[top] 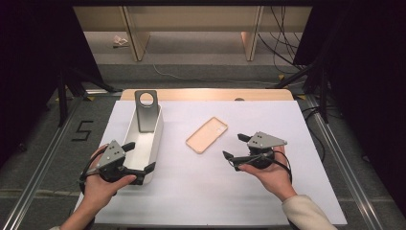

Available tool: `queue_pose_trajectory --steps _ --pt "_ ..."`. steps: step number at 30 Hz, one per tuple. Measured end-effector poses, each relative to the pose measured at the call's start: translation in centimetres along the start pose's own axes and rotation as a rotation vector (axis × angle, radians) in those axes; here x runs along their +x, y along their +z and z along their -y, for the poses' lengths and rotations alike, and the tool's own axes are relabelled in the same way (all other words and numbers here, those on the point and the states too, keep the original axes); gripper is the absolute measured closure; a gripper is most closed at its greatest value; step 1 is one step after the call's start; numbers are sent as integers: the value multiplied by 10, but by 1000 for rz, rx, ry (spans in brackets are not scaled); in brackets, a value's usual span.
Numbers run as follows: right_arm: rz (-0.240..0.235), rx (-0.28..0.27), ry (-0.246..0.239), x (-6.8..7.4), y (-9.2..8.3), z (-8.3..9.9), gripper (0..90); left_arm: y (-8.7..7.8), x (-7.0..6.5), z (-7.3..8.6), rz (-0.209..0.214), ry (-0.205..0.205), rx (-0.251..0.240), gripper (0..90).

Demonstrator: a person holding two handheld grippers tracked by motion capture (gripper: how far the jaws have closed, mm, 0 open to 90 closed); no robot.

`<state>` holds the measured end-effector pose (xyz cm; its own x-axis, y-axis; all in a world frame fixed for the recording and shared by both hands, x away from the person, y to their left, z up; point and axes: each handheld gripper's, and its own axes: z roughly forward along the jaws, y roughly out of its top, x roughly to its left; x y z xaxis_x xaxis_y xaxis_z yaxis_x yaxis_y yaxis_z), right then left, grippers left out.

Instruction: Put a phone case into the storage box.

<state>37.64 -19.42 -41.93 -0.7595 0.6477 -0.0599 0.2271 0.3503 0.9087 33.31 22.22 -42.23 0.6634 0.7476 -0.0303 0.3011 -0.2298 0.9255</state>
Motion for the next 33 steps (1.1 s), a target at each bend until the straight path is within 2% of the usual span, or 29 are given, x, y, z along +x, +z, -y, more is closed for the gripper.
queue_pose_trajectory --steps 2,7,12,17,21,27,33 --pt "-8 9 -21 2 6 -4 328 1 -1 0 3 2 0 0" --pt "-64 55 -41 5 26 -13 654 2 -1 0 10 1 4 0" --pt "-105 121 -65 13 56 -24 899 4 0 0 15 -2 3 1" --pt "-121 212 -53 20 87 -28 900 4 -1 -1 18 0 1 3" --pt "-97 263 -45 21 109 -28 900 3 0 0 18 -2 2 4" --pt "-69 320 2 17 129 -26 900 4 0 0 19 -4 2 8" --pt "-52 375 5 18 143 -22 900 3 -1 0 18 0 3 11"
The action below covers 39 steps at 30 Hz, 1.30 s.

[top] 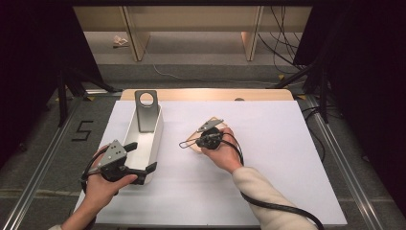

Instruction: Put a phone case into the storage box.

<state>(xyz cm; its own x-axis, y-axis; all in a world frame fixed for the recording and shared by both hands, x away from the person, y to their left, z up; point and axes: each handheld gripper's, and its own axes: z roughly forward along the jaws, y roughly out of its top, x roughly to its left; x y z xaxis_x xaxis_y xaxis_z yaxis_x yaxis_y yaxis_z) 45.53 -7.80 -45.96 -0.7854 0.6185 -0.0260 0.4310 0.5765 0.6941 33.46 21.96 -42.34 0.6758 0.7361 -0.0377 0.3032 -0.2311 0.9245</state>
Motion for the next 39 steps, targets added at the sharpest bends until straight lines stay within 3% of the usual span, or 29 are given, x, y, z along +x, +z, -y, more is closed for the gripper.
queue_pose_trajectory --steps 9,23,39 --pt "9 77 11 -1 14 5 900 0 0 0 1 -2 -1 13" --pt "8 140 0 -4 18 7 900 0 -1 0 0 4 -1 13" --pt "11 201 -20 -14 -3 23 900 1 -2 0 1 6 -1 13"
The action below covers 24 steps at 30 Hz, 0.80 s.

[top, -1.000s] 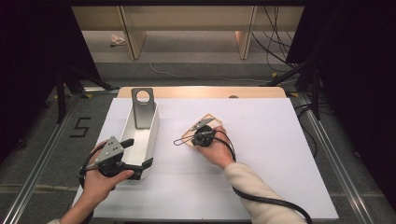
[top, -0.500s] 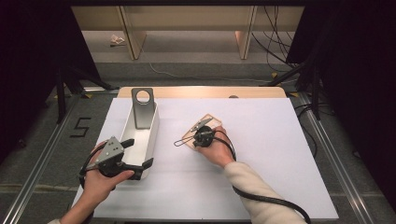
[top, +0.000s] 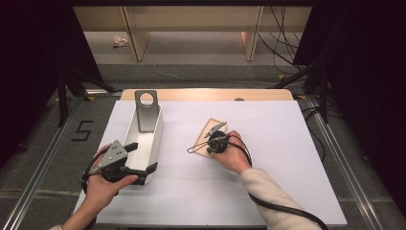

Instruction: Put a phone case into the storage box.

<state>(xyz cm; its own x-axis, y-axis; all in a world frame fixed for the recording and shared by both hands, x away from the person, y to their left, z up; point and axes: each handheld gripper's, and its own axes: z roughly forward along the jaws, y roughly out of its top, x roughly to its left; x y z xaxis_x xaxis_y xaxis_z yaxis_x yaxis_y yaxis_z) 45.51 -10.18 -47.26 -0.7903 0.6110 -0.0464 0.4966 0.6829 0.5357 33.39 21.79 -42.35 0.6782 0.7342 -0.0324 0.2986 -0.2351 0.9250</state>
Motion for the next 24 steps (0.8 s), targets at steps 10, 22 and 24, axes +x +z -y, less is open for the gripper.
queue_pose_trajectory --steps 10,22,24 --pt "13 19 8 -12 -12 16 900 1 -1 0 2 4 4 13" --pt "29 40 2 -19 -18 23 900 1 -1 0 2 5 6 14" --pt "35 41 2 -20 -18 24 900 1 -2 0 2 4 7 14"
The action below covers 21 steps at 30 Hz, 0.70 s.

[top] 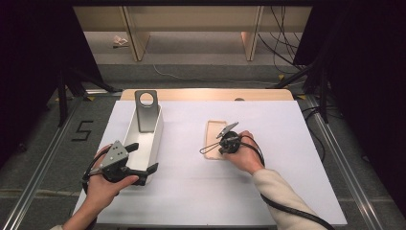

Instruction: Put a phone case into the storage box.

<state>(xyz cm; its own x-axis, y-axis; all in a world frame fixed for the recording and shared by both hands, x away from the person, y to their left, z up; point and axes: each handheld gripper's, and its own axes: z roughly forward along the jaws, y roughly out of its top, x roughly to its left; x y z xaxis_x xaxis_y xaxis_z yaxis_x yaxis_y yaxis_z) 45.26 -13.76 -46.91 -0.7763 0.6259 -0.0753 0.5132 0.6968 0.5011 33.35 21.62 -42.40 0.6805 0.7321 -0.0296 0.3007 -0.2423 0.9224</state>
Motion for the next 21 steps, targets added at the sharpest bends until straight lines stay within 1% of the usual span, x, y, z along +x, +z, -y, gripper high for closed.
queue_pose_trajectory --steps 7,9,19,20,21 --pt "14 5 3 -6 -3 5 900 1 -1 0 1 2 1 15" --pt "12 4 1 -7 -3 6 900 1 -1 0 1 2 1 15" --pt "11 3 3 -8 -3 6 900 1 -1 0 2 3 2 16" --pt "10 -6 13 -7 -4 6 900 1 -1 0 2 2 1 16" --pt "10 -23 13 -8 -5 6 900 1 -1 0 3 1 0 16"
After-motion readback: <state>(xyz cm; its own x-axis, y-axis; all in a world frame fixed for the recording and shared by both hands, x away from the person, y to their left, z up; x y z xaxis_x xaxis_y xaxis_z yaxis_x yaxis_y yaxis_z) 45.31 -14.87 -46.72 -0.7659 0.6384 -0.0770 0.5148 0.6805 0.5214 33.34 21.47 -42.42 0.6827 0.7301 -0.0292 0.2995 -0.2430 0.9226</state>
